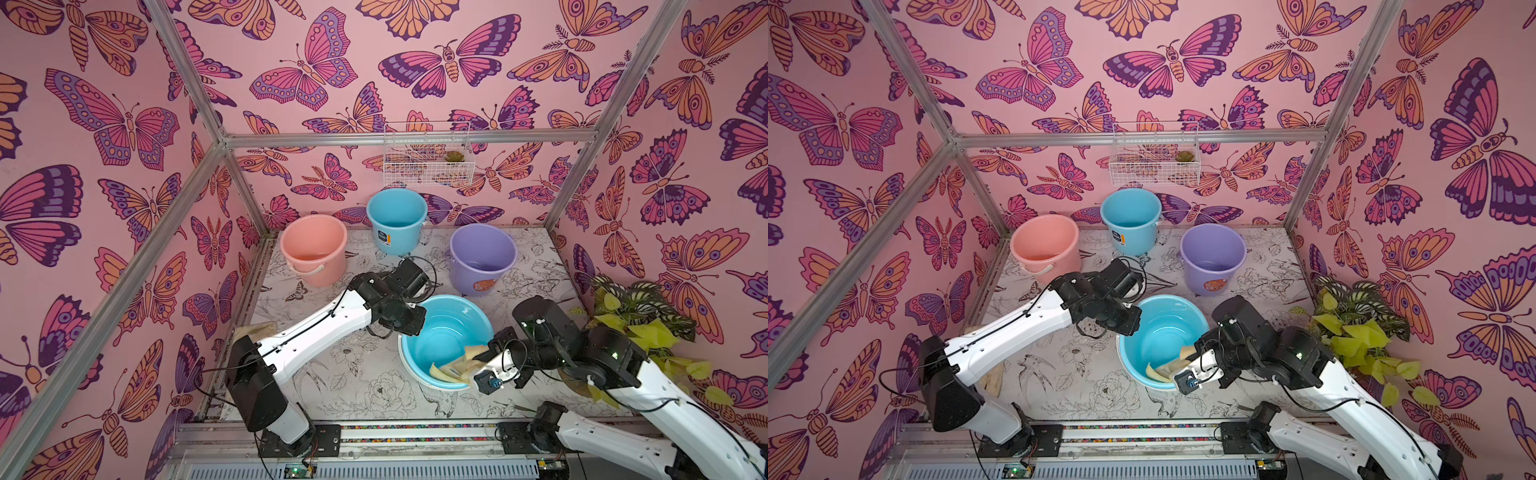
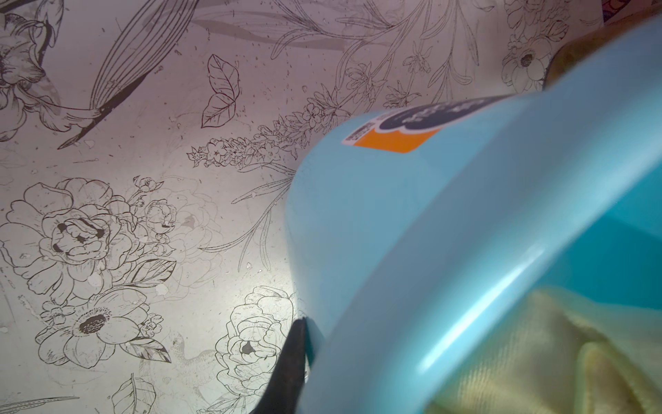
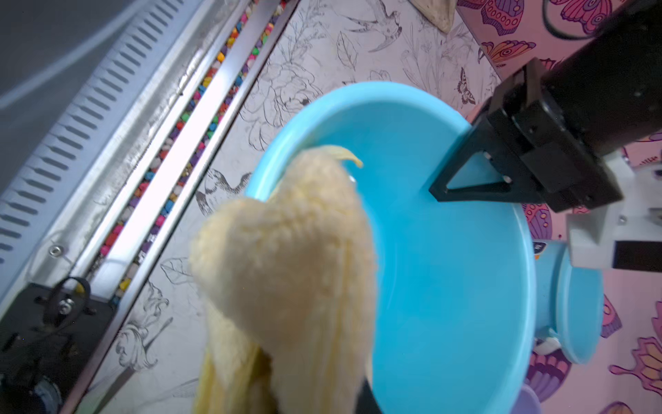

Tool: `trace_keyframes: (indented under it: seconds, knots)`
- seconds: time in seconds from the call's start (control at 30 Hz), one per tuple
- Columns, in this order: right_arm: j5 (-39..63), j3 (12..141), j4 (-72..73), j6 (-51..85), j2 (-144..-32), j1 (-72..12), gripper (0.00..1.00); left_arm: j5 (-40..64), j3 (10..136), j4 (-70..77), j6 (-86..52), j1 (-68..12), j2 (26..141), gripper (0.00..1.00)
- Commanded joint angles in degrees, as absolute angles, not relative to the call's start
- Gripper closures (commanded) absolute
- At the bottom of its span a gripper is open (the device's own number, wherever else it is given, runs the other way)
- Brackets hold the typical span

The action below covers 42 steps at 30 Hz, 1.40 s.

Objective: Wipe the inside of the bucket with a cloth
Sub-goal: Wipe the dirt from the inside of the bucket, then place the bucket at the center of the board.

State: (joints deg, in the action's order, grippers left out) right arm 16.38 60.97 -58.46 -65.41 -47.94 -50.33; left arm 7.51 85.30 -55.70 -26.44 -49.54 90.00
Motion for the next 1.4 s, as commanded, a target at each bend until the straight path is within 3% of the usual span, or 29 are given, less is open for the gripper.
trace_keyframes:
  seconds: [0.0, 0.33, 0.63, 1.0, 1.37]
  knots:
    - [17.08, 56.41, -46.56, -49.71, -47.52, -54.69, 1.0, 8.88, 87.75, -55.58, -26.38, -49.31, 90.89, 1.0]
    - [-2.19, 55.1, -15.34, -18.01, -56.33, -59.5, 1.0, 8.59, 88.24, -57.25, -26.36, -47.62, 90.88, 1.0]
    - [-29.46, 72.02, -17.95, -4.24, -68.29, -58.95, 1.0, 9.99, 85.26, -58.71, -26.28, -39.71, 88.35, 1.0]
    - [-28.35, 79.03, -21.14, 10.48, -67.06, -43.61, 1.0, 12.52, 79.72, -58.71, -24.31, -20.65, 86.59, 1.0]
    - [-28.72, 76.5, -23.19, 8.88, -61.79, -38.67, 1.0, 13.8, 92.92, -58.53, -23.46, -11.26, 102.2, 1.0]
